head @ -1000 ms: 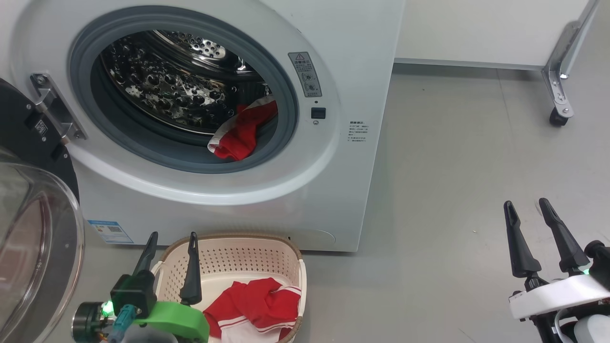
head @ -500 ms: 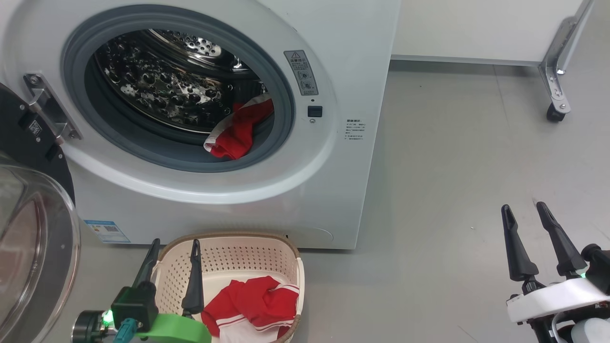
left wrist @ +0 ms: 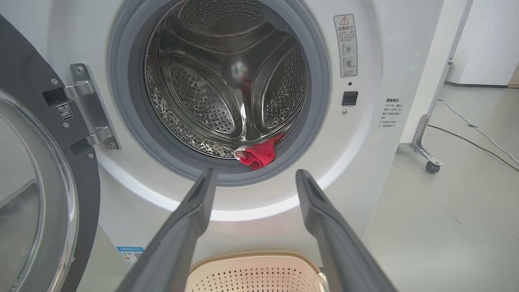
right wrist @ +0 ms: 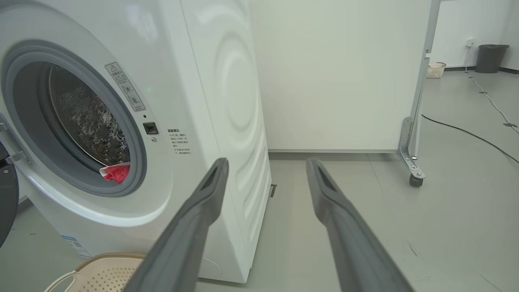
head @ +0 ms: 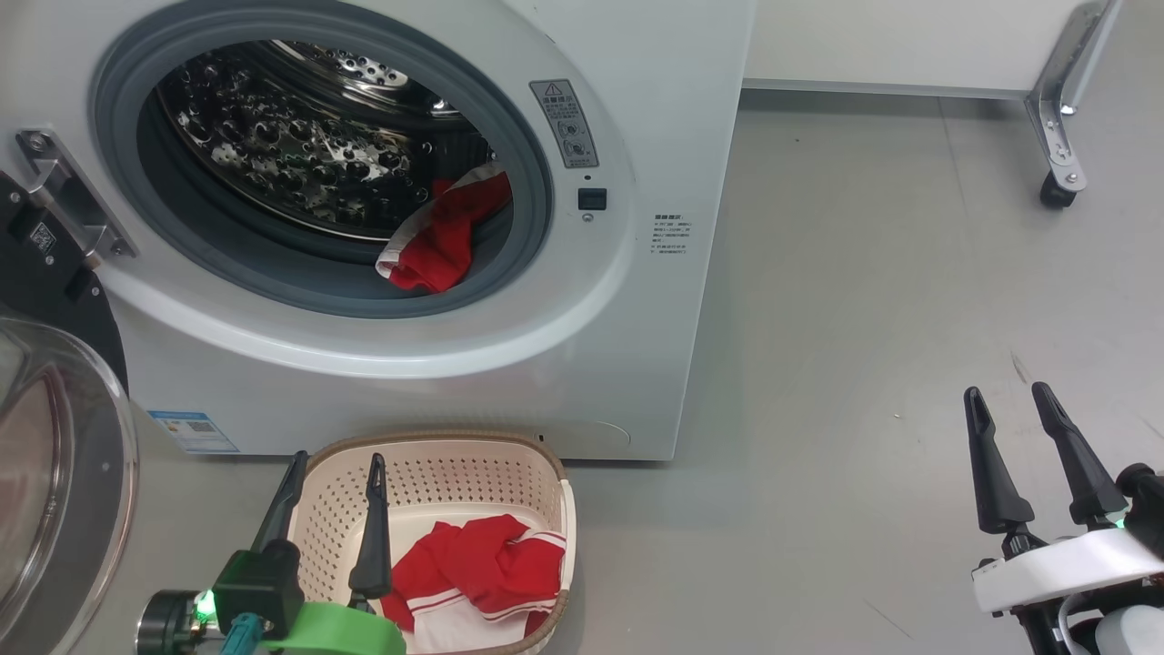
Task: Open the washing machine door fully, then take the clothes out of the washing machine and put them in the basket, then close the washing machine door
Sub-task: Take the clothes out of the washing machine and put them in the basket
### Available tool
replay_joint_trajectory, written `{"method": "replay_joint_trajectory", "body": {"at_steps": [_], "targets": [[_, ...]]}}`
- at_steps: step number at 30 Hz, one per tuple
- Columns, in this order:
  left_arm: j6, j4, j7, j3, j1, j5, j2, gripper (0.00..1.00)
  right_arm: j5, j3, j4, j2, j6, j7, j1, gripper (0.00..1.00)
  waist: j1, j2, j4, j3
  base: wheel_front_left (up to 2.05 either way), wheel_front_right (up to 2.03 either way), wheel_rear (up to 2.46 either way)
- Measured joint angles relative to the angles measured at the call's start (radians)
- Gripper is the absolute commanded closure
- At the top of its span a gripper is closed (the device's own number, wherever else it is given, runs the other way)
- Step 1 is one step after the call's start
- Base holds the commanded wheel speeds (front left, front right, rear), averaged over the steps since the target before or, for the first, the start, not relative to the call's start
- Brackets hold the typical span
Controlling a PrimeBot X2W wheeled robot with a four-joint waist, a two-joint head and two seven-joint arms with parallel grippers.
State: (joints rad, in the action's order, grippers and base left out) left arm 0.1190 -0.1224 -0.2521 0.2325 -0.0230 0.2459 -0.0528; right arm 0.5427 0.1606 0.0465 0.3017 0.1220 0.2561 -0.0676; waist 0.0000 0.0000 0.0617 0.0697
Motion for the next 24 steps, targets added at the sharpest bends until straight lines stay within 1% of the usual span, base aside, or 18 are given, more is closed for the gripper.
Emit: {"method": "replay_joint_trajectory", "body": {"at_steps": [9,17,24], "targets": [[0.000,0.015,0.000,-0.002,-0.012,-0.020,0.001,0.00,0.000,0.004,-0.007,0.004,0.000,0.000,0.000,0.00,0.0000,0.0000,-0.010,0.015,0.00,0.00,0.00],[0.000,0.036,0.000,-0.005,-0.020,-0.021,0.002,0.00,0.000,0.008,-0.020,0.026,0.000,0.000,-0.002,0.00,0.0000,0.0001,-0.015,0.042,0.00,0.00,0.00],[0.000,0.055,0.000,0.012,-0.019,-0.053,0.002,0.00,0.006,0.010,-0.042,0.060,0.000,0.000,-0.004,0.00,0.0000,0.0000,-0.022,0.095,0.00,0.00,0.00]]}}
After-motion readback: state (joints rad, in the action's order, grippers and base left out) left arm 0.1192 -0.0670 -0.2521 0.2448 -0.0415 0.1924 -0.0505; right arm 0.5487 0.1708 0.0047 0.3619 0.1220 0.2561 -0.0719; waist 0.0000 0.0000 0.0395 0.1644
